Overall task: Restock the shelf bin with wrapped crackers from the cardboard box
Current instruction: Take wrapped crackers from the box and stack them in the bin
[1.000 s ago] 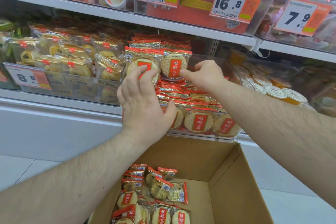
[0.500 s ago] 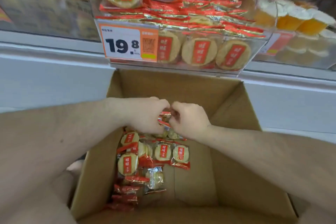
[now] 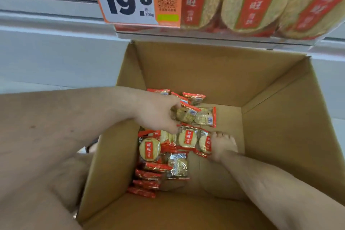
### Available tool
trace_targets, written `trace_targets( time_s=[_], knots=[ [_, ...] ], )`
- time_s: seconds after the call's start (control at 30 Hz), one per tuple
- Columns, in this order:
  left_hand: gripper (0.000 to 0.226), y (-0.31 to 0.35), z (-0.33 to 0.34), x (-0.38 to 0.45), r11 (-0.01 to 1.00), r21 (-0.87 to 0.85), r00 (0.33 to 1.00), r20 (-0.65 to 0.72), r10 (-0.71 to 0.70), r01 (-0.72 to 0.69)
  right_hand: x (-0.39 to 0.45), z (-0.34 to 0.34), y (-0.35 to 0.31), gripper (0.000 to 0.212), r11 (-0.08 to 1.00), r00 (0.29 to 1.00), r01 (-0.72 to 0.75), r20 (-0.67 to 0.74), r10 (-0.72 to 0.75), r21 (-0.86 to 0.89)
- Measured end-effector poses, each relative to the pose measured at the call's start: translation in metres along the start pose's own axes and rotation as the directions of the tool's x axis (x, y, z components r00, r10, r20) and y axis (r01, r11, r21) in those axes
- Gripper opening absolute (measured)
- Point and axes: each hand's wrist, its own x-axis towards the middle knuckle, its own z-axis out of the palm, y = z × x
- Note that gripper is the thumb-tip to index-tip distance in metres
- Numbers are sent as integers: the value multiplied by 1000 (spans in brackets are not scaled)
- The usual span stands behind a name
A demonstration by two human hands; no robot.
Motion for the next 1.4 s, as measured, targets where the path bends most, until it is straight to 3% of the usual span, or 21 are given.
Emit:
trace_targets(
  time_s=[0.07, 0.2, 0.27, 0.33, 0.43, 0.5, 0.67, 0.73, 0.8, 0.83, 0.87, 0.9, 0.93, 0.97, 1.03, 1.13, 1.2, 1.27, 1.4],
  knots=[
    [63, -3, -2, 2, 1000, -26, 999, 46, -3, 4, -4, -9, 6, 63, 1000, 1000, 10, -1, -10, 10],
    [71, -3, -7, 0, 999, 23, 998, 52, 30, -31, -13, -36, 23, 40, 986, 991, -15, 134, -7, 163],
    [72, -1, -8, -2, 998, 38, 999, 19, 46, -47, -17, -52, 28, 38, 975, 972, -26, 235, -28, 223],
    [72, -1, -9, -4, 998, 44, 999, 4, 53, -53, -17, -69, 31, 41, 915, 950, -41, 300, -88, 401],
    [80, -2, -11, -8, 998, 0, 996, -52, 68, -68, -27, -108, 36, 43, 638, 899, -128, 361, -249, 759],
    [92, -3, -12, -9, 993, -81, 993, -95, 75, -83, -39, -133, 33, 29, 408, 828, -180, 362, -428, 895],
    [97, 0, -10, -15, 947, -269, 983, -108, 150, -174, -54, -183, 14, 23, -24, 624, -145, 73, -778, 989],
    [86, 1, -10, -14, 920, -344, 979, -139, 149, -189, -40, -185, 15, 28, -90, 549, -190, 30, -835, 978],
    [74, 1, -12, -14, 925, -335, 978, -162, 134, -182, -17, -174, 22, 30, -51, 641, -272, 142, -755, 961],
    [70, -1, -12, -13, 933, -320, 980, -161, 118, -165, -4, -163, 24, 26, 32, 763, -268, 232, -603, 963],
    [69, -4, -13, -12, 939, -311, 983, -156, 101, -146, 9, -149, 25, 21, 179, 887, -246, 296, -355, 953],
    [68, -7, -13, -10, 943, -307, 985, -147, 88, -130, 21, -133, 27, 23, 351, 948, -258, 306, -85, 900],
    [67, -11, -14, -8, 944, -308, 987, -139, 81, -121, 31, -116, 27, 32, 467, 950, -308, 291, 111, 829],
    [66, -14, -14, -6, 941, -318, 989, -131, 76, -114, 36, -101, 25, 42, 491, 932, -361, 303, 198, 793],
    [65, -18, -14, -3, 935, -339, 991, -113, 71, -106, 48, -72, 19, 45, 325, 897, -437, 382, 220, 839],
    [60, -25, -11, 0, 944, -313, 991, -111, 75, -106, 57, -50, 8, 18, 68, 871, -473, 454, 189, 878],
    [55, -27, -9, 1, 929, -360, 995, -82, 64, -89, 62, -44, 0, 15, 21, 877, -449, 436, 202, 893],
    [50, -28, -7, 2, 911, -407, 997, -53, 55, -72, 66, -42, -2, 22, 129, 893, -394, 345, 289, 910],
    [50, -29, -6, 2, 888, -454, 997, -62, 49, -72, 43, -75, 8, 20, 565, 939, -271, 86, 332, 779]
  ],
)
